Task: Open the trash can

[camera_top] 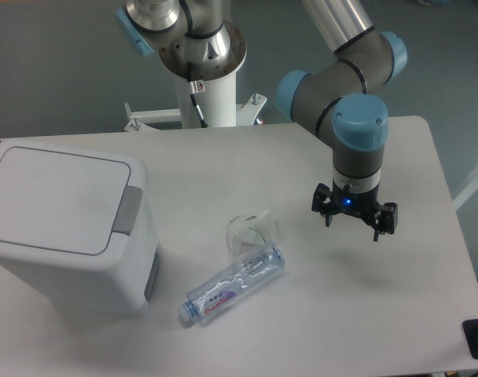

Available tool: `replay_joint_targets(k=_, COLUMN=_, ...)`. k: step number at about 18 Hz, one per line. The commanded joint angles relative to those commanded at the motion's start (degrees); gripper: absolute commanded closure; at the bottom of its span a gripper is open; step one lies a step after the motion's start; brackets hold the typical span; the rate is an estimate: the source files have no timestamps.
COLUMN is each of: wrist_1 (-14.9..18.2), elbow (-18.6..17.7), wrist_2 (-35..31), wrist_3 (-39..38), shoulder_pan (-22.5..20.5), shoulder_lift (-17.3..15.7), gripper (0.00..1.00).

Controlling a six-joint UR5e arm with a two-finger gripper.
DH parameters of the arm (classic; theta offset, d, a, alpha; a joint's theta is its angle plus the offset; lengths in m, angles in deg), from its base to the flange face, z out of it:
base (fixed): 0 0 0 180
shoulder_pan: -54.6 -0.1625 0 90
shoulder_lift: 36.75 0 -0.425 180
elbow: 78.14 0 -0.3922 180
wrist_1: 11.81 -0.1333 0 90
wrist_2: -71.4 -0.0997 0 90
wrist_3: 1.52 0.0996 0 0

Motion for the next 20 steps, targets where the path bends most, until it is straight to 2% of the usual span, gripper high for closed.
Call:
replay_joint_targets(k=6, wrist_1=-0.44, elbow=0.26, wrist_2=0.18, wrist_3=0.18, shoulder_pan=0.44, shoulder_lift=0.00, gripper=0.00)
replay_joint_targets(k=8, wrist_1=-2.89, elbow=0.26, wrist_2=0.35, wrist_3=-0.96, shoulder_pan=1.05, shoulder_lift=0.00, gripper=0.00)
replay_joint_targets(k=12, wrist_1=-3.43, elbow=1.23, wrist_2=5.26, wrist_3=-9.21, shoulder_pan=1.14, shoulder_lift=-0.35, gripper=0.00)
replay_joint_targets(k=16, wrist_1=-3.43, elbow=3.16, wrist_2=10.18, wrist_3=-22.21, shoulder_pan=1.49, shoulder_lift=-0.96, gripper=0.00)
replay_joint_targets(k=20, wrist_1=-3.34, elbow=3.95, wrist_2=17.65, wrist_3=-28.02, shoulder_pan=2.37, shoulder_lift=-2.98, gripper=0.00)
